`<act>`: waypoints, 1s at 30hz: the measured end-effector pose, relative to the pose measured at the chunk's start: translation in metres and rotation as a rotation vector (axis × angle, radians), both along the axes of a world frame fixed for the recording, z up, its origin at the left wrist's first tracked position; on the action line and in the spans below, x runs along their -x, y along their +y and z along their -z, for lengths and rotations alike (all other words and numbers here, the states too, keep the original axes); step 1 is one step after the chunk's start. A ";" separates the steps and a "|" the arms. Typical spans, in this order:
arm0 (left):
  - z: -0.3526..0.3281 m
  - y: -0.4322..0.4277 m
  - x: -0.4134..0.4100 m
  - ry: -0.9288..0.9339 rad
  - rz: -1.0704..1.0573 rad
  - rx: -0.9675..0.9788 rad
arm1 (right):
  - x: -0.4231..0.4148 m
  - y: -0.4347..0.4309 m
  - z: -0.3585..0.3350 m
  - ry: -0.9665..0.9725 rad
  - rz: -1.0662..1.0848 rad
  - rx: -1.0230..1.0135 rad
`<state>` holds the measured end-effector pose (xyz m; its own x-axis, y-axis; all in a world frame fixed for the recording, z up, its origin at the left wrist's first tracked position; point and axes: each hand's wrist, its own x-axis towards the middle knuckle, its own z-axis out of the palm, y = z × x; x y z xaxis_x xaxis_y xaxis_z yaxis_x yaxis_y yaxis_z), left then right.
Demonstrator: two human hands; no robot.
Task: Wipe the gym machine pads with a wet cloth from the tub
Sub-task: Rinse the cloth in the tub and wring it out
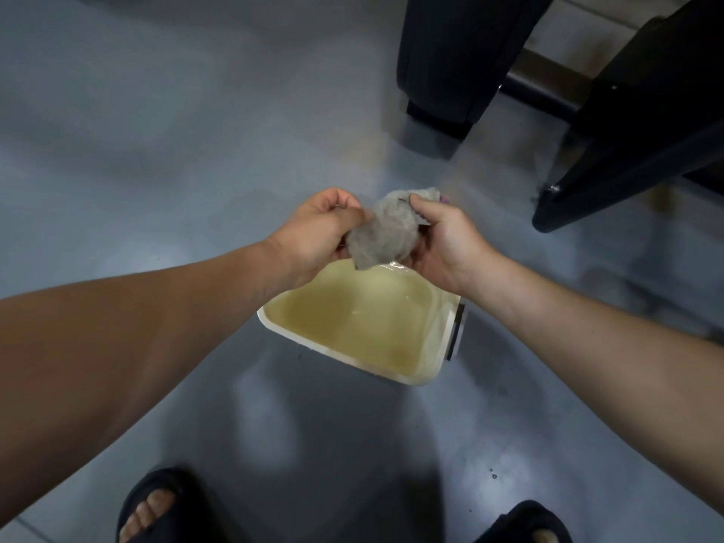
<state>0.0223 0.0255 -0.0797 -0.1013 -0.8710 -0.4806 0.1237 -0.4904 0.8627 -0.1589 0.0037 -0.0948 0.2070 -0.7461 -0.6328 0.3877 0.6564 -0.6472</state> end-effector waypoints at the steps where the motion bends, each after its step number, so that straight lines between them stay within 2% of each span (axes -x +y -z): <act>1: -0.002 0.000 0.000 0.036 -0.008 -0.012 | 0.002 0.000 -0.002 -0.013 -0.044 -0.008; 5: -0.002 -0.005 -0.001 0.009 -0.055 0.015 | 0.008 0.002 -0.011 0.026 -0.211 0.053; 8: 0.000 -0.013 -0.002 -0.124 -0.065 0.061 | 0.006 0.000 -0.014 0.156 -0.157 0.115; 14: -0.006 -0.027 -0.007 -0.292 -0.118 0.148 | 0.006 -0.006 -0.011 0.201 0.000 0.261; 19: -0.010 -0.033 -0.015 -0.395 -0.049 0.208 | 0.013 -0.015 -0.015 0.450 -0.076 0.385; 22: -0.011 -0.035 -0.019 -0.416 0.030 0.232 | 0.017 -0.020 -0.020 0.734 -0.233 0.484; 25: -0.008 -0.039 -0.023 -0.663 0.150 0.304 | 0.017 -0.022 -0.023 0.997 -0.343 0.595; 27: -0.012 -0.038 -0.022 -0.829 0.161 0.401 | 0.017 -0.021 -0.022 1.120 -0.332 0.638; 30: -0.014 -0.040 -0.020 -0.825 0.028 0.380 | 0.017 -0.021 -0.022 1.153 -0.213 0.664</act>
<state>0.0426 -0.0142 -0.0656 0.1243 -0.9881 -0.0905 -0.6125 -0.1482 0.7764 -0.1759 -0.0174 -0.0729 -0.0450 -0.9974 -0.0571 -0.6585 0.0726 -0.7491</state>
